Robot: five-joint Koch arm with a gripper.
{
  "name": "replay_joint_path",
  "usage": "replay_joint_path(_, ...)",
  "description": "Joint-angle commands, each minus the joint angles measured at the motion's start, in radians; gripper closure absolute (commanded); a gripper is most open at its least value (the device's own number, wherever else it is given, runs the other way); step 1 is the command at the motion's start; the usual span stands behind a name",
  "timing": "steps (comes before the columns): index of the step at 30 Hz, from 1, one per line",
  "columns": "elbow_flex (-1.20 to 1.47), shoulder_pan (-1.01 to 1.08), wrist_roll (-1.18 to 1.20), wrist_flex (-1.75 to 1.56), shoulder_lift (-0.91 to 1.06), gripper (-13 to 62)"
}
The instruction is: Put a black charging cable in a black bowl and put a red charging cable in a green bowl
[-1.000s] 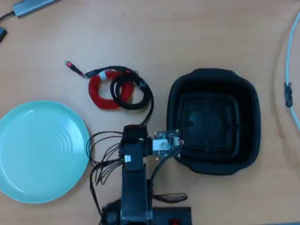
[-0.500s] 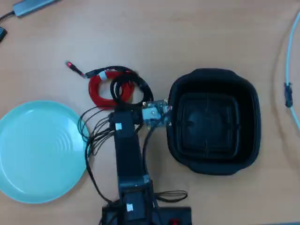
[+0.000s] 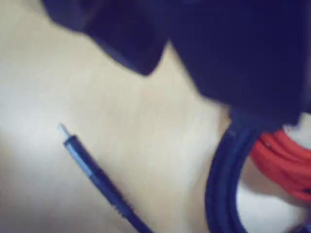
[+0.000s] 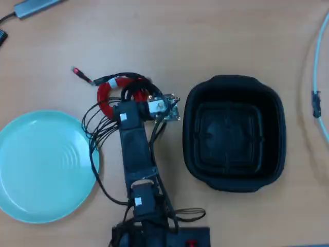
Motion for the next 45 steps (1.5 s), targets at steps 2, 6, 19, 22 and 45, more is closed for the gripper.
replay_joint_path(2, -0.089, -0.002, 0.025, 0.049, -0.043, 26.7)
replay_joint_path(6, -0.158, -0.021, 0.032, 0.052, -0.126, 18.5)
replay_joint_path(19, -0.235, -0.028, 0.129, 0.063, -0.264, 12.9)
replay_joint_path(22, -0.239, -0.029, 0.166, 0.060, -0.298, 12.9)
replay_joint_path(45, -0.242, -0.034, 0.287, 0.032, -0.431, 13.8)
